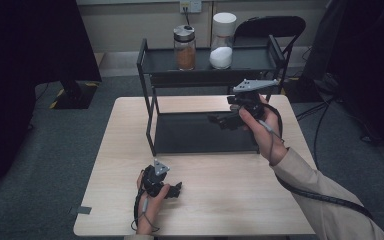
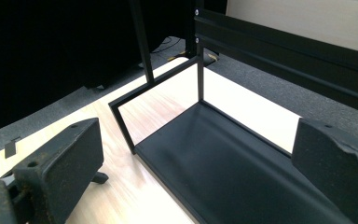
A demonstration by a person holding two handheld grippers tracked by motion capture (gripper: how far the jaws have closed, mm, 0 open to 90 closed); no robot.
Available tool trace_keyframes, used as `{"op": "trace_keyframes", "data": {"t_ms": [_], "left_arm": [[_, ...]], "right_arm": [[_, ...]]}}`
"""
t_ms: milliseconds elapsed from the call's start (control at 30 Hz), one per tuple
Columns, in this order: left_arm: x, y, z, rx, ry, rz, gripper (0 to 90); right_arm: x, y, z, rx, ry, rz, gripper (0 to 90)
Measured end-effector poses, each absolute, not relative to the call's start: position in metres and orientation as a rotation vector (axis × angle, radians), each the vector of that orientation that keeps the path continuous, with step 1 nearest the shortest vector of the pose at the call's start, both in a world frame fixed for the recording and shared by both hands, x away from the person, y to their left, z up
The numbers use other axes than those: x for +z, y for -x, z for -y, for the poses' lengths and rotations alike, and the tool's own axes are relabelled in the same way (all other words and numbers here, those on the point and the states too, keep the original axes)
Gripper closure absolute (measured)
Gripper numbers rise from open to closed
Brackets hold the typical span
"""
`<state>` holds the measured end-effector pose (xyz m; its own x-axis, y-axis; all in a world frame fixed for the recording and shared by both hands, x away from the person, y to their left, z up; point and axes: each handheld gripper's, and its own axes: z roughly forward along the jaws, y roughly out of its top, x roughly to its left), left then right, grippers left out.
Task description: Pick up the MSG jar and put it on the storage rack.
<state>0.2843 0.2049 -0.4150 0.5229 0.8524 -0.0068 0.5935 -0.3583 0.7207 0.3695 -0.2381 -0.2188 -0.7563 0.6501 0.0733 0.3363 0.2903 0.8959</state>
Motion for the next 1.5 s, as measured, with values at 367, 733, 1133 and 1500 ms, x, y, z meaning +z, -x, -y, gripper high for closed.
{"op": "trace_keyframes", "data": {"t_ms": [367,733,1133,1500], "left_arm": [[-0.415,-0.284,-0.205,0.489,-2.083,-1.172,0.0],[-0.415,-0.284,-0.205,0.489,-2.083,-1.173,0.0],[-0.415,-0.284,-0.205,0.489,-2.083,-1.173,0.0],[-0.415,-0.284,-0.205,0.489,-2.083,-1.173,0.0]], "right_arm": [[-0.234,-0.367,0.24,1.45,-0.883,-2.278,0.7],[-0.25,-0.364,0.239,1.445,-0.872,-2.304,0.7],[-0.269,-0.367,0.241,1.439,-0.879,-2.329,0.7],[-0.289,-0.368,0.249,1.455,-0.907,-2.339,0.8]]}}
